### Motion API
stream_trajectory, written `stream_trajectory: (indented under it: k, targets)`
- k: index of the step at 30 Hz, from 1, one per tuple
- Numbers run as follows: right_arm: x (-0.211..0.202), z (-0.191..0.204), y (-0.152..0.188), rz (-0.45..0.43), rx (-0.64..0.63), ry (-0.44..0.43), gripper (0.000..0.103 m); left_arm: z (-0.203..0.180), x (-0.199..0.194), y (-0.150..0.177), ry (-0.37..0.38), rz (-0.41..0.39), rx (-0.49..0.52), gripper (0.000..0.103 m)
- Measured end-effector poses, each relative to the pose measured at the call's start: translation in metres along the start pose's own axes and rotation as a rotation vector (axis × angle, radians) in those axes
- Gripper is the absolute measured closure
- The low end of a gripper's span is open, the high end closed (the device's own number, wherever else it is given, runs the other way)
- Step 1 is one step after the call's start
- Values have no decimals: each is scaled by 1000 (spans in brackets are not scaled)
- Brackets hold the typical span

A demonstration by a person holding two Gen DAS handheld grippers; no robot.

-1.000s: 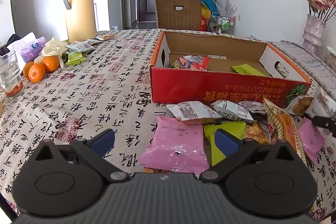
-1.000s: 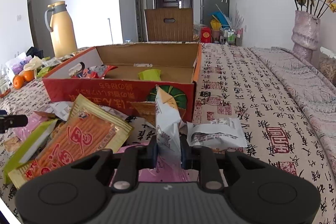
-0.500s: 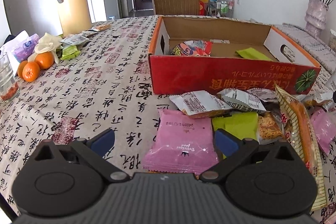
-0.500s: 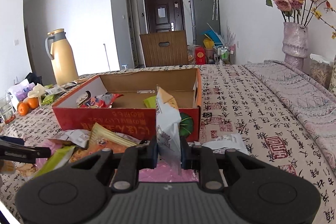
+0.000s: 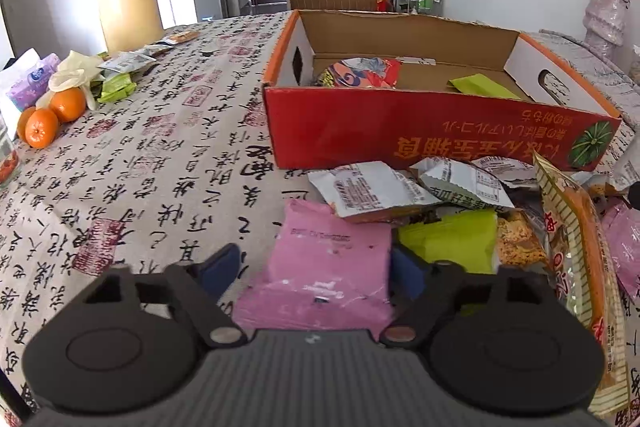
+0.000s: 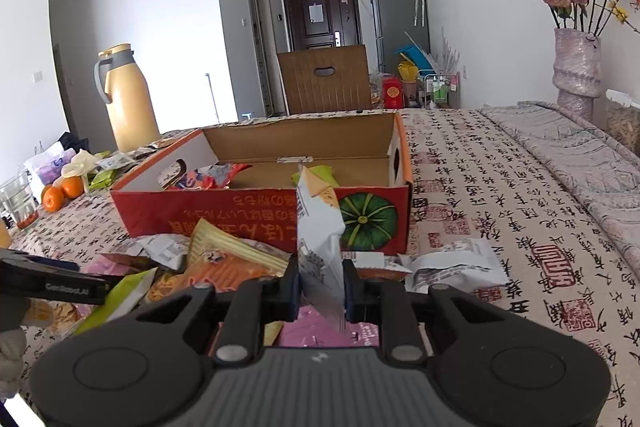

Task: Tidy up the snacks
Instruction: 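Grasp the white packet with the right tool while the left tool grasps the pink packet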

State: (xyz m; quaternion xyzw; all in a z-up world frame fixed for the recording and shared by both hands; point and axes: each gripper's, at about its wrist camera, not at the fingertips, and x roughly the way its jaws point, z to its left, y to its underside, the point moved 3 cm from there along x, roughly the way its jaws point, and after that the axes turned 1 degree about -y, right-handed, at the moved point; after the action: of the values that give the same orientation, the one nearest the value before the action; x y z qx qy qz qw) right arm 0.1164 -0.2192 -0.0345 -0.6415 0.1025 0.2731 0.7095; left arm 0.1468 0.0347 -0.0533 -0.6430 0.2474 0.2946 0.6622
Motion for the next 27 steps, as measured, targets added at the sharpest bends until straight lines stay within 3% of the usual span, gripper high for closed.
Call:
stream_trajectory:
  k: [4,16,27]
  targets:
    - [1,0,1,4,2,-2,84,-2,-1,1,23,-9,5,40]
    - [-2,1,4,0,9,-3,84,5,-12,2,8,-44,-5,41]
    - [-11,5,0,-23,2,-5,84,10,-47,-8,15,-144,-10,41]
